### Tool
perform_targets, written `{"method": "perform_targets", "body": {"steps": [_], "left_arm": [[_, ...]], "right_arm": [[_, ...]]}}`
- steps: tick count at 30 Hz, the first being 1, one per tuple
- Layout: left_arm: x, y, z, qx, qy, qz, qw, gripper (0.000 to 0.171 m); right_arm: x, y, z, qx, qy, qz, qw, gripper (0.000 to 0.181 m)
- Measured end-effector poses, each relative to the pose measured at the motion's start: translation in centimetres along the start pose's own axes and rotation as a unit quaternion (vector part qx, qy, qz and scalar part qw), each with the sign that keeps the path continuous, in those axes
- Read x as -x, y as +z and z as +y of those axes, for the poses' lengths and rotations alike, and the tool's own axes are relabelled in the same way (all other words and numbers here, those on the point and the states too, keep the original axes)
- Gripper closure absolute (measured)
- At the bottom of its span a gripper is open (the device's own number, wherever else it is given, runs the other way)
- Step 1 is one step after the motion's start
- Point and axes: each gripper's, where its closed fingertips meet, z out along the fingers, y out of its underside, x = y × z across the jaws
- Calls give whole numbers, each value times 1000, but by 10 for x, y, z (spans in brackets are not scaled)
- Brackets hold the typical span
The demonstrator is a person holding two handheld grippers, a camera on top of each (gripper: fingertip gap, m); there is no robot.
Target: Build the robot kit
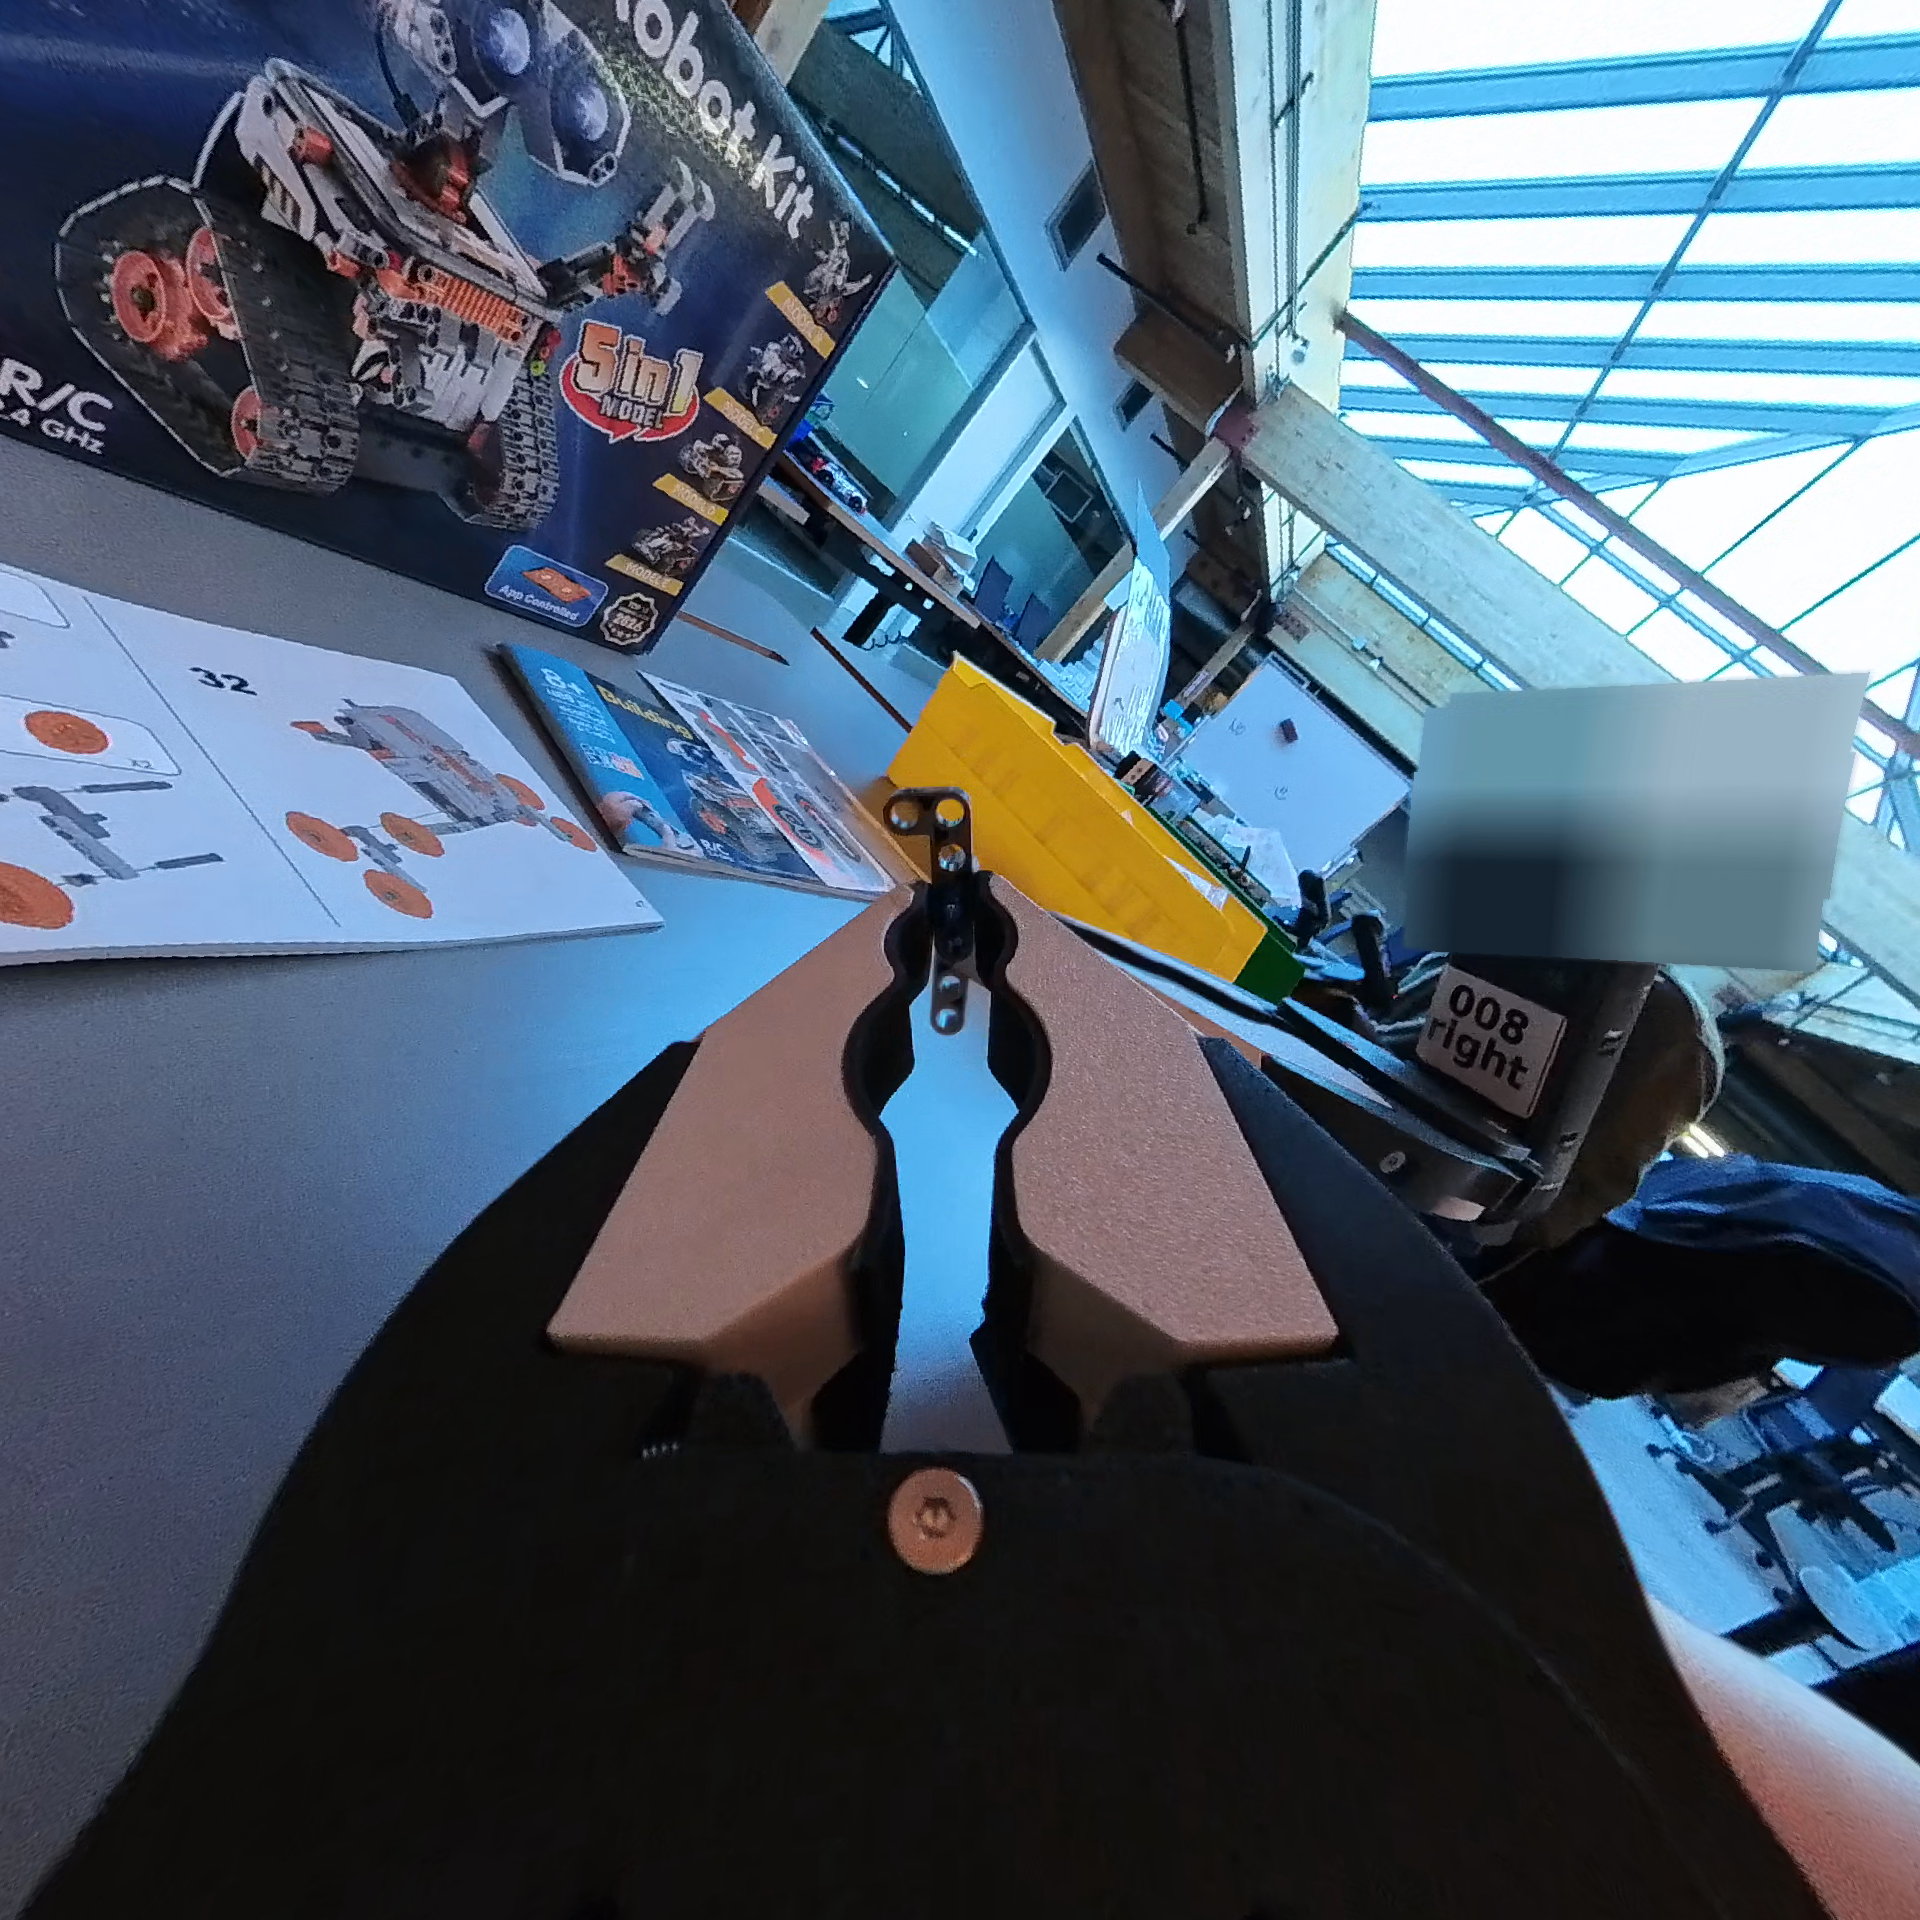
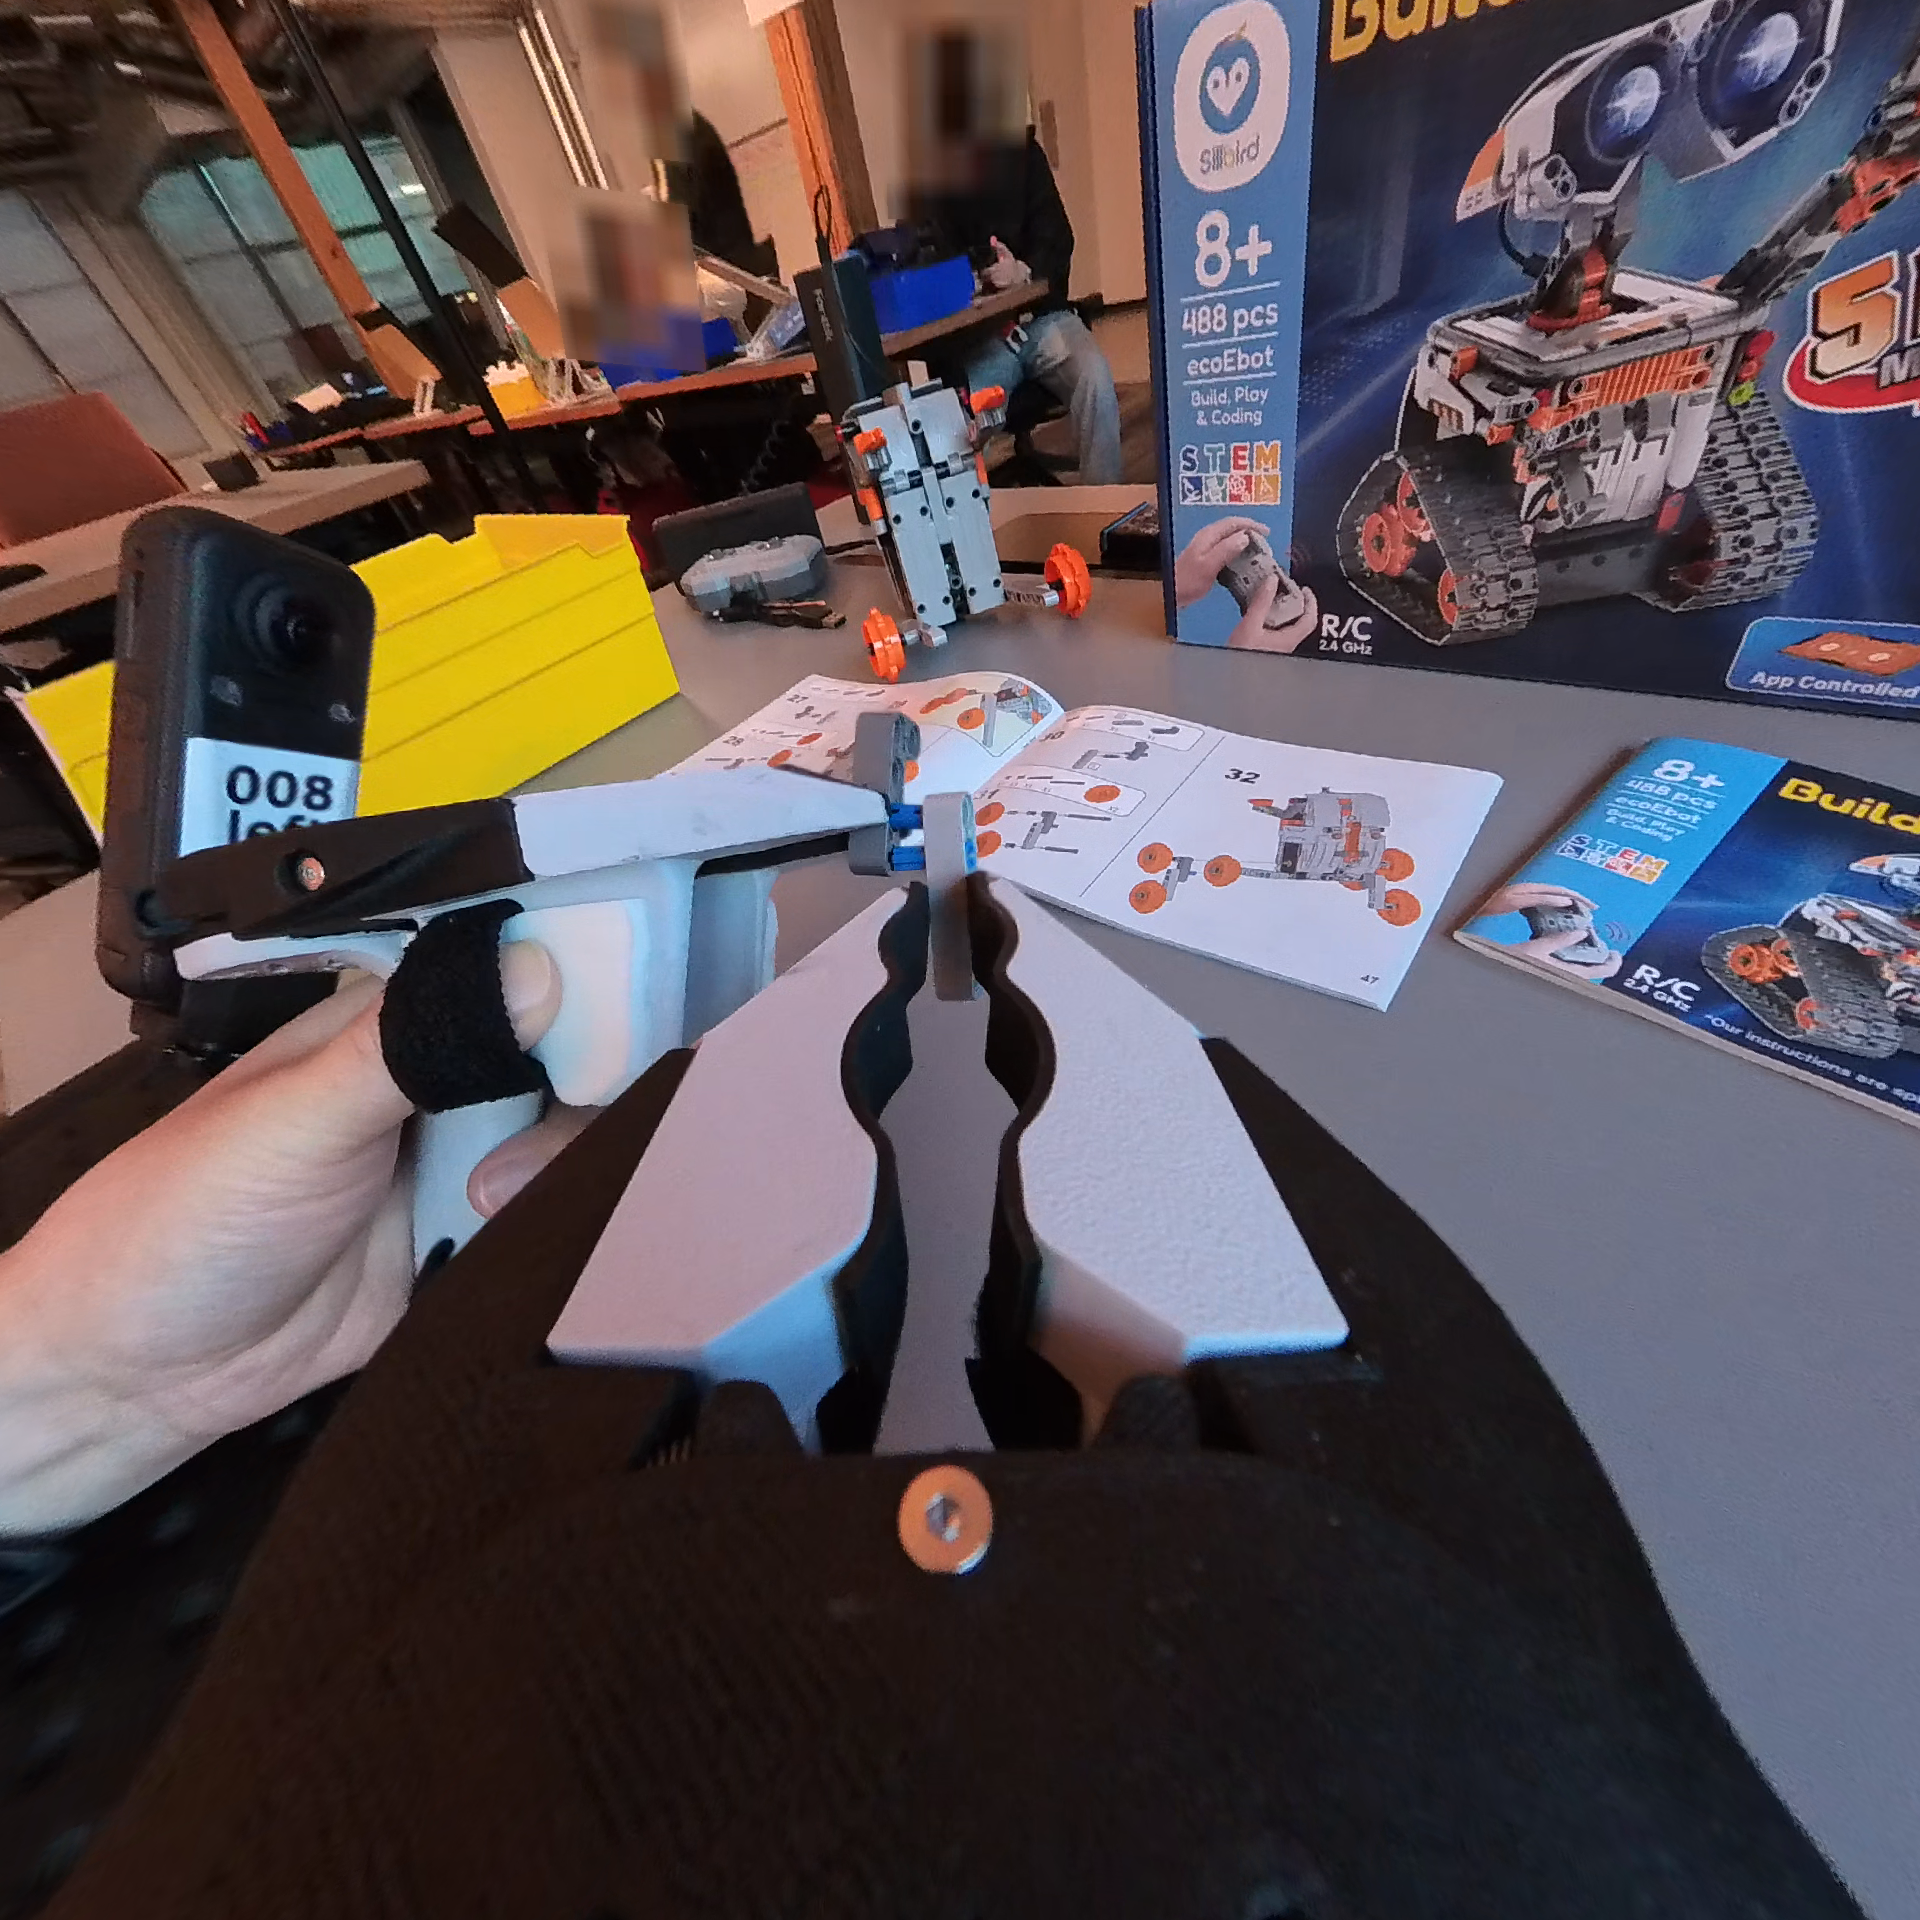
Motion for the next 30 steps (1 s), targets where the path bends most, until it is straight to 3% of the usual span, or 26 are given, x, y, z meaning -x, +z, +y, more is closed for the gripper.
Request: {"method": "perform_targets", "body": {"steps": [22, 30], "left_arm": [[0, 3, 6, 18, 47, -12, 999, 167], [5, 7, 12, 36, 48, -28, 998, 167]], "right_arm": [[-3, -1, 7, 6, 31, -14, 999, 175], [-9, 1, 13, 25, 15, 17, 999, 175]]}}
